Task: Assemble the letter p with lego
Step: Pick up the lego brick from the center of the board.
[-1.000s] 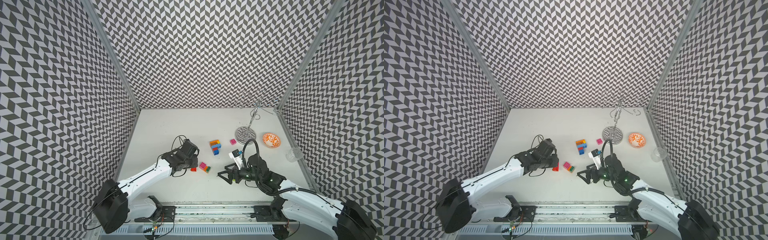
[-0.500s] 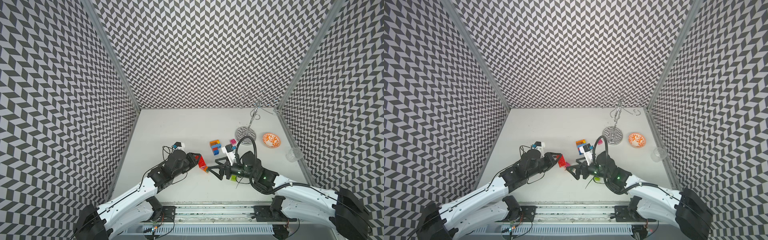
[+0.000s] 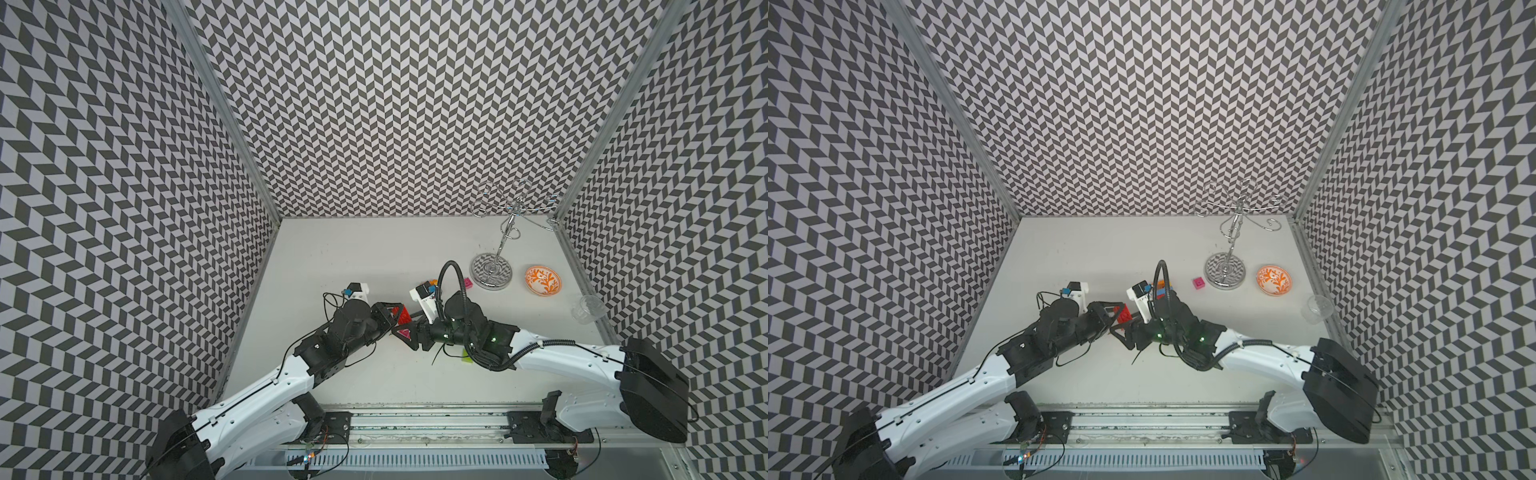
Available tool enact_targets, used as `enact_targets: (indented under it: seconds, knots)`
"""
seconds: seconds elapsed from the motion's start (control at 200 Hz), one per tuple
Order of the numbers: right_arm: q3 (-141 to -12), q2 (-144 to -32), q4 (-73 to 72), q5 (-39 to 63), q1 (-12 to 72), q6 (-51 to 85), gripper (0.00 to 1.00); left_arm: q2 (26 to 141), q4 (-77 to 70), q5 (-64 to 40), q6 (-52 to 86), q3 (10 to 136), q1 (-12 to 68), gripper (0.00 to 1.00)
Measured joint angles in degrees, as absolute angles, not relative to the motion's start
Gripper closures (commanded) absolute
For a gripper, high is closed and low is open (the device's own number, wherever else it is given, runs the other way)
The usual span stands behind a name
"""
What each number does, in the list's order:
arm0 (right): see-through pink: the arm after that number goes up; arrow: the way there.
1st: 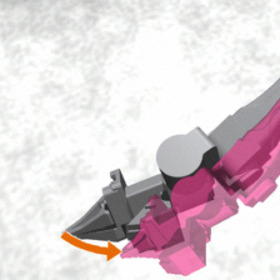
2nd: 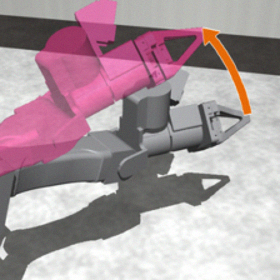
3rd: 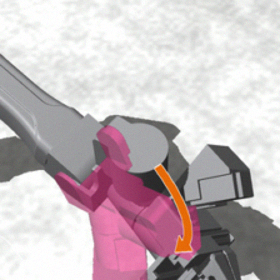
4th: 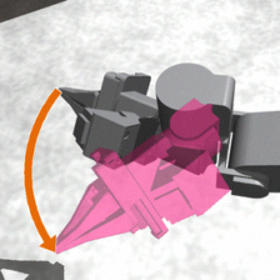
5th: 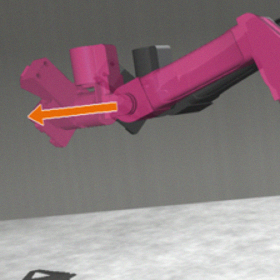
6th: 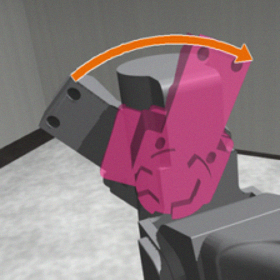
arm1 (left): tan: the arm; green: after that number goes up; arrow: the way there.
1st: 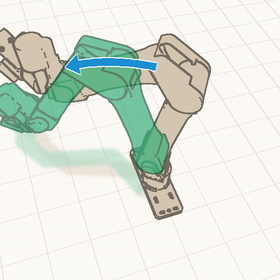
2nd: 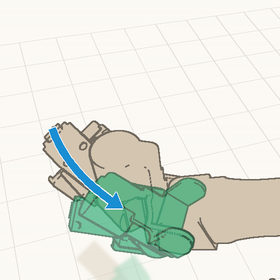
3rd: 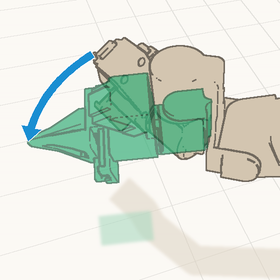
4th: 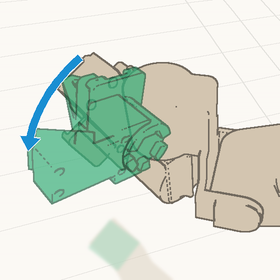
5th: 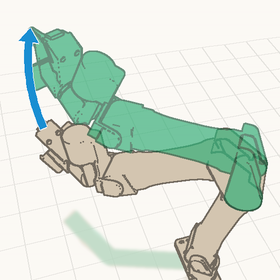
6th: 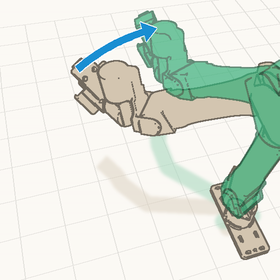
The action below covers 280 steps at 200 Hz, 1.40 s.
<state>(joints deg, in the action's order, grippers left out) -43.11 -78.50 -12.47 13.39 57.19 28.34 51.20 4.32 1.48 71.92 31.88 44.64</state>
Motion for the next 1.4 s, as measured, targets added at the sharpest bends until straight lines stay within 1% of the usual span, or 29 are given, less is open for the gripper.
enact_targets:
  seconds: [0.035, 0.135, 0.17, 0.3, 0.406, 0.561, 0.601, 0.656, 0.686, 0.741, 0.836, 0.876, 0.926, 0.971, 1.047, 1.122, 1.227, 1.402]
  knots:
    - [-43.4, -78.8, -11.9, 12.6, 57.3, 28.1, 0.50, 51.2, 4.3, 1.5, 72.0, 31.8, 44.6, 0.83]
    - [-44.0, -79.2, -10.8, 10.9, 57.6, 27.8, 0.51, 50.9, 4.3, 1.7, 72.1, 31.4, 44.7, 0.83]
    - [-44.1, -79.2, -10.4, 10.3, 57.8, 27.7, 0.49, 50.9, 4.3, 1.7, 72.1, 31.2, 44.7, 0.83]
    - [-45.5, -79.4, -8.7, 7.8, 58.1, 27.0, 0.38, 50.9, 4.3, 2.0, 72.2, 30.7, 44.6, 0.83]
    - [-46.7, -80.3, -7.0, 5.9, 58.3, 26.5, 0.36, 50.9, 4.4, 2.7, 72.1, 30.5, 44.6, 0.83]
    - [-47.7, -80.8, -5.5, 3.3, 58.5, 25.8, 0.50, 51.3, 4.4, 2.9, 71.8, 30.5, 44.6, 0.83]
    - [-47.7, -80.8, -5.5, 3.2, 58.5, 25.7, 0.61, 51.6, 4.4, 2.9, 71.8, 30.5, 44.6, 0.83]
    - [-47.8, -80.8, -5.4, 3.0, 58.8, 25.4, 0.72, 52.0, 4.3, 2.9, 71.7, 30.5, 44.4, 0.82]
    - [-47.8, -80.8, -5.1, 2.2, 58.8, 25.9, 0.77, 52.1, 4.2, 3.0, 71.5, 30.5, 44.4, 0.81]
    - [-47.8, -80.8, -5.1, 2.2, 58.7, 26.1, 0.83, 52.2, 4.1, 3.1, 71.5, 30.5, 44.2, 0.77]
    - [-47.8, -80.8, -5.1, 2.2, 58.8, 25.7, 0.90, 52.1, 4.1, 3.2, 71.2, 30.6, 43.9, 0.67]
    - [-47.8, -80.8, -5.1, 2.3, 58.8, 25.1, 0.92, 52.1, 4.4, 3.2, 70.9, 30.7, 43.7, 0.56]
    - [-47.7, -80.8, -5.1, 2.2, 58.8, 24.4, 0.97, 51.9, 5.2, 3.2, 69.5, 30.7, 43.2, 0.45]
    - [-47.6, -80.8, -5.1, 2.1, 58.8, 23.8, 1.00, 51.3, 5.8, 3.4, 69.5, 30.8, 42.6, 0.37]
    - [-46.9, -80.5, -5.1, 1.8, 58.8, 22.6, 1.00, 50.0, 7.6, 3.7, 67.7, 31.1, 41.2, 0.20]
    - [-45.5, -79.8, -4.7, 1.5, 58.8, 20.8, 1.00, 48.3, 9.4, 3.7, 65.1, 32.2, 39.0, 0.08]
    - [-44.0, -79.2, -3.5, 1.3, 58.8, 16.9, 1.00, 46.0, 11.1, 3.3, 59.2, 34.6, 34.1, 0.01]
    - [-42.8, -79.2, -0.3, 1.1, 58.8, 8.8, 1.00, 45.0, 10.8, 1.0, 50.0, 36.2, 24.2, 0.00]
